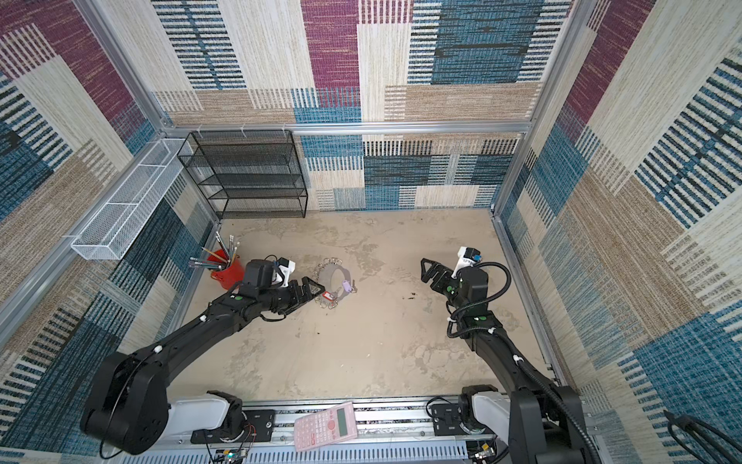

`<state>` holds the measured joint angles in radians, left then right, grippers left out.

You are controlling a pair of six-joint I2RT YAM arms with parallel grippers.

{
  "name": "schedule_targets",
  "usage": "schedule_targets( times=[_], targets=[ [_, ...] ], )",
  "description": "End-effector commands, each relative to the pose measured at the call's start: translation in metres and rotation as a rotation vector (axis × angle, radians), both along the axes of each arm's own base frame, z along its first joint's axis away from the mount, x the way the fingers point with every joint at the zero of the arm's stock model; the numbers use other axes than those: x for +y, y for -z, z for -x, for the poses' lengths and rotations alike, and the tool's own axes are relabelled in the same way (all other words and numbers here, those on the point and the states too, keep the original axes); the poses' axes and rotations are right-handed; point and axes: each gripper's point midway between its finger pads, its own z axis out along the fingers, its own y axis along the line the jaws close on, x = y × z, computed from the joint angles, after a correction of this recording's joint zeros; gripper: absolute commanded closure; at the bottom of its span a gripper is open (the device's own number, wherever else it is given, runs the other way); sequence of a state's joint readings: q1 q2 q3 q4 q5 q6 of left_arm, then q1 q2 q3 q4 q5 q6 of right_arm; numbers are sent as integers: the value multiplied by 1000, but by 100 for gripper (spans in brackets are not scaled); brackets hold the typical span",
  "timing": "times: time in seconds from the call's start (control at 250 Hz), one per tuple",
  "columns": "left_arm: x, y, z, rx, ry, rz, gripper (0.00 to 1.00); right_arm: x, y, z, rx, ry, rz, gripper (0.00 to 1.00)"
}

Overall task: Attach keys to a key ring
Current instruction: Pick up the keyring from the center of the table.

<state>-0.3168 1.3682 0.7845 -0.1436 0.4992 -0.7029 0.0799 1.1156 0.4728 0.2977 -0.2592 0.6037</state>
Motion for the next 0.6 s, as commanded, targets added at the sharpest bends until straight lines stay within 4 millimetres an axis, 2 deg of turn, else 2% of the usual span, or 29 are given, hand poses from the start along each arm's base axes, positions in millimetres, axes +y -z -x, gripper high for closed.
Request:
schedule_targets(
  times=[0.0,0.116,0.232,0.376,0.592],
  targets=[
    [-2,6,-14,13,-8,-38,24,19,-1,-1,-27,-92,-22,0],
    [1,10,-35,36,-50,-107,39,33,4,0,-23,-142,-46,0],
    [4,17,-58,63,-90,-170,48,41,8,-1,-10,-165,-37,0],
    [-7,24,-84,79,-93,-222,55,46,10,-1,-5,-182,-40,0],
    [-27,33,-119,1,16,-397,62,55,17,1,9,-223,-56,0]
  ],
)
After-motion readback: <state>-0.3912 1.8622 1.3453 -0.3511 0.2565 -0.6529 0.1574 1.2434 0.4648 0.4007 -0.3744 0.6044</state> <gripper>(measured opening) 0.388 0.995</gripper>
